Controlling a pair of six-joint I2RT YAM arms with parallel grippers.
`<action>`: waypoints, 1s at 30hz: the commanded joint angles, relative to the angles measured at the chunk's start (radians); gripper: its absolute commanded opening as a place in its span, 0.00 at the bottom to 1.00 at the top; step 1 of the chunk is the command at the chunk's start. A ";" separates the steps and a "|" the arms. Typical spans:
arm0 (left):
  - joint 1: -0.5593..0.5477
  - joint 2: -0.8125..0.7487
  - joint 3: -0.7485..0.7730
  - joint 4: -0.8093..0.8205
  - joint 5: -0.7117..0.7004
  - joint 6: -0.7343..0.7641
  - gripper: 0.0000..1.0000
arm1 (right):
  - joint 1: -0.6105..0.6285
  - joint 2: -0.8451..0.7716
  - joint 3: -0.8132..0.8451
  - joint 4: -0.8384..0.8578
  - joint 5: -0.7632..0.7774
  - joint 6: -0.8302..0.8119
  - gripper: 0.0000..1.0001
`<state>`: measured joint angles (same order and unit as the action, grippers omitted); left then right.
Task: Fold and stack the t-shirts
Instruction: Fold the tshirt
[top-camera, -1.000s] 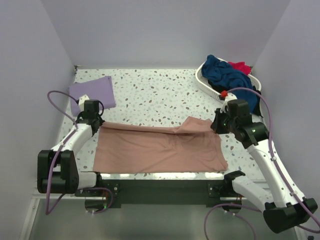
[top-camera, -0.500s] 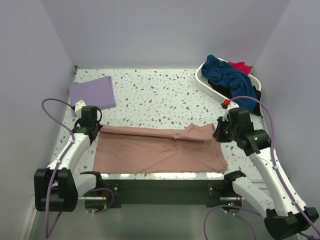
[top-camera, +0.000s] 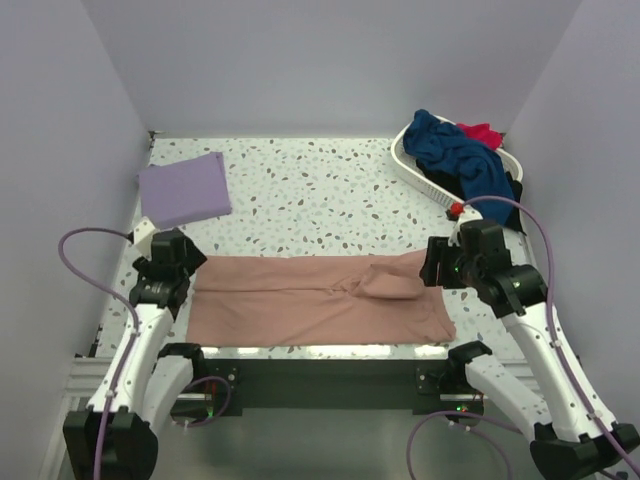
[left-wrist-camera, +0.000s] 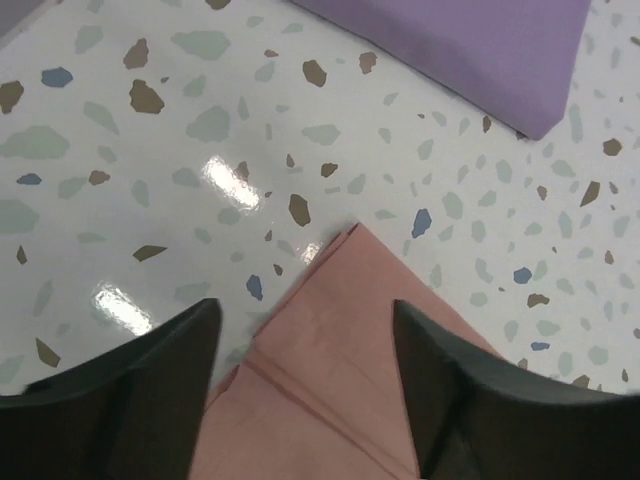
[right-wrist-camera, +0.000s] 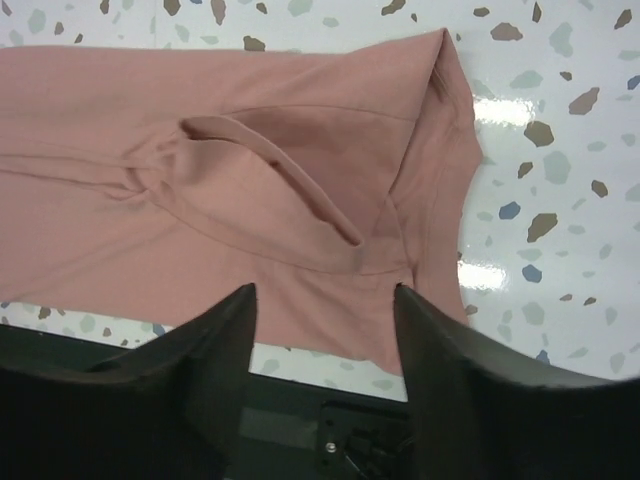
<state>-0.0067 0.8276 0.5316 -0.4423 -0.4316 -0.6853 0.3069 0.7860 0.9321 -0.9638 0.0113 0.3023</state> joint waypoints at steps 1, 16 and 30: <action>0.007 -0.125 0.018 -0.038 -0.024 -0.049 0.87 | 0.005 -0.028 0.027 -0.026 0.022 0.004 0.65; -0.019 0.185 0.001 0.273 0.195 0.043 1.00 | 0.155 0.287 0.004 0.319 -0.037 0.078 0.60; -0.064 0.453 0.025 0.427 0.243 0.052 1.00 | 0.209 0.542 -0.056 0.520 -0.040 0.097 0.55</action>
<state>-0.0639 1.2484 0.5304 -0.1024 -0.2085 -0.6571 0.5102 1.3045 0.8967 -0.5251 -0.0181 0.3843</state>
